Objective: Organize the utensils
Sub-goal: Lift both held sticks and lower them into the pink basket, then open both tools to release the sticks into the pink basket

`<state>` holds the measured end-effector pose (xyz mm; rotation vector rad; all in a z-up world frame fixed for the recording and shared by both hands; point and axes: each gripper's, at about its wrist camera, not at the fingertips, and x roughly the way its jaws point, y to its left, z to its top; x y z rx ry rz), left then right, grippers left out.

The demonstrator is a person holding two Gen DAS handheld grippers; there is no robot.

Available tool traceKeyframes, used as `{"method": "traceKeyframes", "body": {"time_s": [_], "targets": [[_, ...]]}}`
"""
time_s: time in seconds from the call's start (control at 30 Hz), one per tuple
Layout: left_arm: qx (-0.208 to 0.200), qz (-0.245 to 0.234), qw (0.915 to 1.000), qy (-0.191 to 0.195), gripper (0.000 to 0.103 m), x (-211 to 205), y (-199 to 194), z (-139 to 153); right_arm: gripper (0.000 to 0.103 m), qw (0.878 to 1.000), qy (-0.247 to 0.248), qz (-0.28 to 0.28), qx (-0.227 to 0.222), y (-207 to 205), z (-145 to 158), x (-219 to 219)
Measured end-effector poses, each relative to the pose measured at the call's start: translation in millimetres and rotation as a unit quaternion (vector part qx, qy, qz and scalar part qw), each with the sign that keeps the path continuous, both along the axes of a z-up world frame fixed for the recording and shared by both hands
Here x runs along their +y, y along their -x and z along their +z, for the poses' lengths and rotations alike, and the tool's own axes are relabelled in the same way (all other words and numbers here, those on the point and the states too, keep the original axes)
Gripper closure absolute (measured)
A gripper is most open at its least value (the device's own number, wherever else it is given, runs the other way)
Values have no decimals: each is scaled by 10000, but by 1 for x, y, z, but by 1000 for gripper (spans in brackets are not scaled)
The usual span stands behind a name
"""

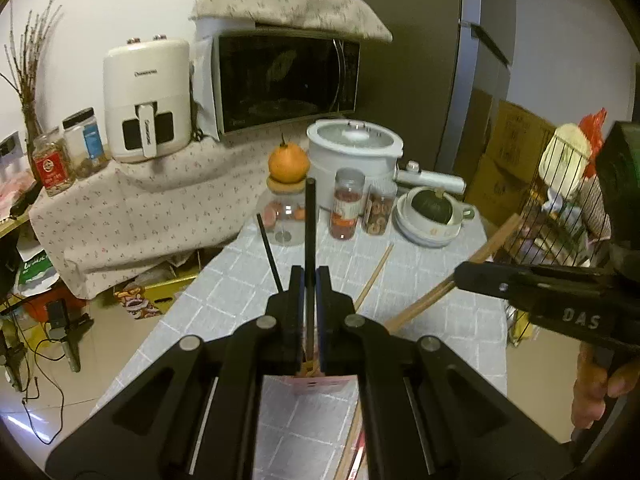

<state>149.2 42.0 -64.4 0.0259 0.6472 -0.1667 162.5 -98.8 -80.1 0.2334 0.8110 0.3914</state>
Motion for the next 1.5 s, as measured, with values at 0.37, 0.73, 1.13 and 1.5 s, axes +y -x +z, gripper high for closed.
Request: {"method": "traceKeyframes", "body": {"time_s": [0.37,0.73,1.13,1.5], "targets": [[720,-9,9974,19,97,3,-35,-31,98,9950,-145,-81,988,-42,-54,2],[673,128,9971,343,89,9,-48,-39,95,9925,-530,-227,1074,-55,-63,-1],[532,132,9973,484,53,18,-32,-22,62,9955,-784,-256,458,-36,-17,-22],[1107,233,9927,418,22,24,-11,-37,45,9969,-254,-452,596,-11,-21,-56]]}}
